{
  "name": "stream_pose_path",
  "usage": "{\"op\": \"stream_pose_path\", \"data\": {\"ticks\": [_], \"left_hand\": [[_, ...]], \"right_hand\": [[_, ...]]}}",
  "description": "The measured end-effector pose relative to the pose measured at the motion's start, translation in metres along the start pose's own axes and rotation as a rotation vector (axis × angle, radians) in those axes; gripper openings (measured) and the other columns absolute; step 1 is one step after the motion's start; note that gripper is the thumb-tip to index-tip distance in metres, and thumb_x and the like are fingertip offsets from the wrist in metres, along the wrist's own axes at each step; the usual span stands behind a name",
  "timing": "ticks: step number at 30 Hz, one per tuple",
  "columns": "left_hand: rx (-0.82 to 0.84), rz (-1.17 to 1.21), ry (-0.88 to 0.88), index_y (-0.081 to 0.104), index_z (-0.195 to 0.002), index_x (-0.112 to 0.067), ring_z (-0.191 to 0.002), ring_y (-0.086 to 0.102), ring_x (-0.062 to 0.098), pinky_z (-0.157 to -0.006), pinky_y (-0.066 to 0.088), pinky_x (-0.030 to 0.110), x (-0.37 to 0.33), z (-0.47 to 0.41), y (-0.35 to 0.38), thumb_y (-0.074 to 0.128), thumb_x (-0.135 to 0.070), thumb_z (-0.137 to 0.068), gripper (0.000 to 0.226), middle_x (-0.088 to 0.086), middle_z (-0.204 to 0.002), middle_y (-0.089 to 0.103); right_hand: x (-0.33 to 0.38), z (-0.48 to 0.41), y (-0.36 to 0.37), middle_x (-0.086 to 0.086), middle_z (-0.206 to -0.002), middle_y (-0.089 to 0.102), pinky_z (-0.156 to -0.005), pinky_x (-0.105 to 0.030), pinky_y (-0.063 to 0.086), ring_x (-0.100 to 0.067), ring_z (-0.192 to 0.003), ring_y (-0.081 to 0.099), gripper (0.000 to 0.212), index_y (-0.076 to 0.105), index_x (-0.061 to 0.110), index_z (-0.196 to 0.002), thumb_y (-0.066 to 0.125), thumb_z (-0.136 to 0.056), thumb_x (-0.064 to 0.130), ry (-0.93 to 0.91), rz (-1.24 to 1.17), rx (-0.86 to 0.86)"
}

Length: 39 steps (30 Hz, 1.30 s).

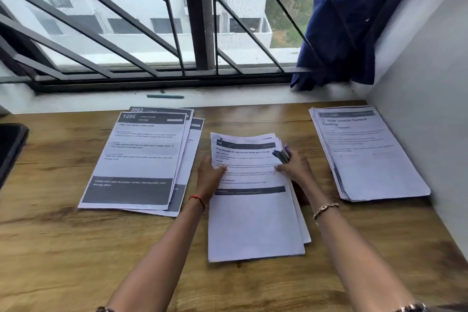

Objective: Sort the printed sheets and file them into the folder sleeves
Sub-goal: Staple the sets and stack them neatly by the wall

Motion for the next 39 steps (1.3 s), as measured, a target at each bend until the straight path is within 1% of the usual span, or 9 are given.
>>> {"op": "stream_pose_path", "data": {"ticks": [6,9,12,17,20,24,28,32,39], "left_hand": [[0.022,0.227,0.038,0.052,-0.113,-0.012,-0.087,0.065,0.016,-0.068,0.055,0.02,-0.018,0.002,-0.007,0.057,0.004,-0.087,0.031,0.006,-0.101,0.065],[0.03,0.313,0.067,0.051,-0.118,-0.005,-0.094,0.065,0.027,-0.074,0.057,0.03,-0.025,-0.001,-0.014,0.066,-0.006,-0.079,0.042,0.014,-0.108,0.064],[-0.004,0.345,0.099,0.052,-0.114,-0.007,-0.099,0.064,0.032,-0.08,0.057,0.041,-0.042,-0.005,-0.018,0.068,-0.012,-0.075,0.043,0.018,-0.111,0.063],[-0.116,0.266,0.284,0.047,-0.112,-0.01,-0.101,0.063,0.027,-0.083,0.056,0.04,-0.086,-0.013,-0.023,0.059,-0.002,-0.089,0.027,0.011,-0.109,0.06],[-0.185,0.203,0.427,0.042,-0.112,-0.012,-0.099,0.061,0.02,-0.08,0.057,0.032,-0.115,-0.015,-0.026,0.055,-0.007,-0.092,0.025,0.009,-0.11,0.056],[-0.235,0.197,0.527,0.032,-0.121,0.001,-0.089,0.057,0.005,-0.069,0.054,0.014,-0.133,-0.013,-0.026,0.046,-0.006,-0.096,0.029,0.005,-0.106,0.051],[-0.196,0.168,0.556,0.024,-0.13,0.002,-0.1,0.055,0.018,-0.073,0.053,0.016,-0.123,-0.011,-0.022,0.043,-0.008,-0.097,0.039,0.008,-0.115,0.048],[-0.181,0.126,0.545,0.021,-0.135,0.001,-0.104,0.052,0.023,-0.07,0.048,0.006,-0.112,-0.009,-0.02,0.034,-0.005,-0.1,0.038,0.015,-0.12,0.046],[-0.228,0.098,0.599,0.01,-0.145,-0.011,-0.118,0.046,0.031,-0.087,0.049,0.017,-0.118,-0.008,-0.022,0.028,0.002,-0.098,0.052,0.023,-0.14,0.035]], "right_hand": [[0.001,-0.002,-0.018,-0.011,-0.101,0.062,-0.063,-0.034,0.049,-0.024,-0.087,0.059,0.016,0.06,0.009,-0.098,0.065,-0.083,0.008,0.039,-0.423,-0.067],[0.008,-0.002,-0.023,-0.013,-0.09,0.066,-0.066,-0.034,0.047,-0.03,-0.085,0.062,0.008,0.06,0.01,-0.085,0.067,-0.082,0.007,0.068,-0.646,0.059],[0.023,0.001,-0.029,-0.009,-0.089,0.067,-0.066,-0.029,0.046,-0.025,-0.082,0.061,0.013,0.066,0.012,-0.089,0.071,-0.079,0.006,-0.033,-0.599,0.12],[0.056,0.011,-0.053,-0.001,-0.066,0.059,-0.064,-0.018,0.049,-0.006,-0.064,0.056,0.011,0.062,0.003,-0.08,0.069,-0.077,-0.005,-0.176,-0.781,-0.161],[0.075,0.015,-0.068,-0.01,-0.055,0.042,-0.062,-0.016,0.04,0.0,-0.056,0.041,0.03,0.047,0.003,-0.06,0.072,-0.076,-0.002,-0.293,-0.779,-0.379],[0.092,0.024,-0.077,-0.004,-0.066,0.052,-0.057,-0.011,0.04,0.008,-0.049,0.044,0.019,0.056,0.0,-0.066,0.07,-0.078,-0.004,-0.379,-0.783,-0.516],[0.09,0.029,-0.065,0.005,-0.067,0.056,-0.059,-0.003,0.041,0.016,-0.053,0.052,0.024,0.057,0.013,-0.073,0.068,-0.078,-0.008,-0.374,-0.781,-0.503],[0.083,0.03,-0.055,0.001,-0.076,0.062,-0.066,-0.009,0.045,0.009,-0.061,0.057,0.016,0.065,0.005,-0.089,0.067,-0.079,-0.007,-0.359,-0.756,-0.497],[0.083,0.035,-0.059,-0.018,-0.063,0.06,-0.061,-0.02,0.043,0.0,-0.055,0.046,0.014,0.062,-0.014,-0.071,0.069,-0.078,-0.004,-0.372,-0.741,-0.567]]}}
Point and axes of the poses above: each hand's wrist, its own z-axis away from the middle knuckle, its own y-axis out of the palm, x = y × z, the point moved 4 cm from there along -z, towards the middle knuckle
